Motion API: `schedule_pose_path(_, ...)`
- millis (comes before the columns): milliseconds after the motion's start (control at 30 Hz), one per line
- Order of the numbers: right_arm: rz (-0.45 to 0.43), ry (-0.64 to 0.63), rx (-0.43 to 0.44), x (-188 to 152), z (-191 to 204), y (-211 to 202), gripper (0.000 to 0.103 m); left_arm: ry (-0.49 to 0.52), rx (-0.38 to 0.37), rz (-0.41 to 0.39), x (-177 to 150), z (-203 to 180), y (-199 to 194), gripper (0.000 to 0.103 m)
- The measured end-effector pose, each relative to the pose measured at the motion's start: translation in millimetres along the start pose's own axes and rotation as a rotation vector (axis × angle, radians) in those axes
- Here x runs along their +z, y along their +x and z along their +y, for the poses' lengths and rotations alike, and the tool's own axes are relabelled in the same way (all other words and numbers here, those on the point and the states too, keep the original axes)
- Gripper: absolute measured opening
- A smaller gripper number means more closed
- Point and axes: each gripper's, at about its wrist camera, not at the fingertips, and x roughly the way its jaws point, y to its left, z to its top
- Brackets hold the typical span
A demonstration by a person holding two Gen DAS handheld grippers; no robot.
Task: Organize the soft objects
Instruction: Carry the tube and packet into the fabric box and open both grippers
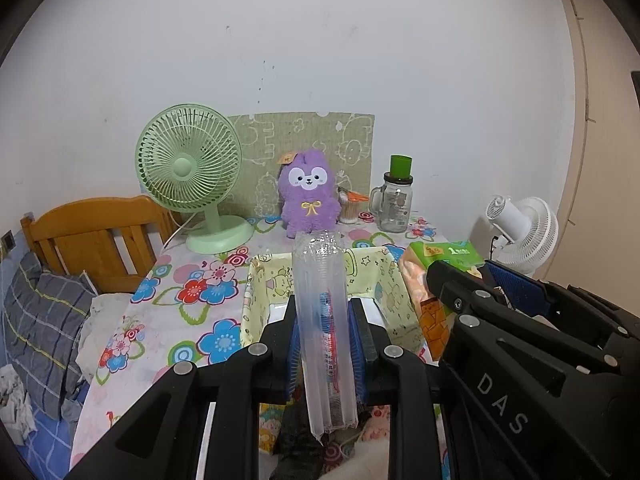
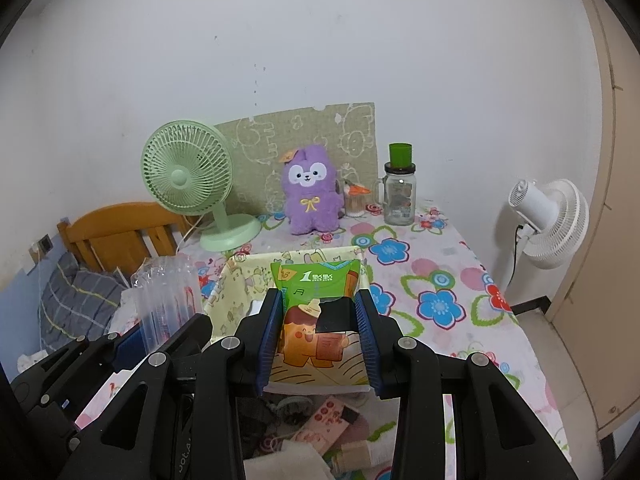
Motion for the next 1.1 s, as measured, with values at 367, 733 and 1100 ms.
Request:
schedule_pose_path(367,0.023,0.000,0.007,18,-1,39,0.040,-0.003,0.003,0.023,17,6,36,0.021)
schedule_pose_path(733,0.038,0.009,0.019,33,-3,76,0.040,0.000,0.009,0.041,31,13,71,0.021)
schedule_pose_path(1100,0.100,0.018,0.021,32,-5,122,0.040,-0.012,0.004,0.107,28,20,113,0.021)
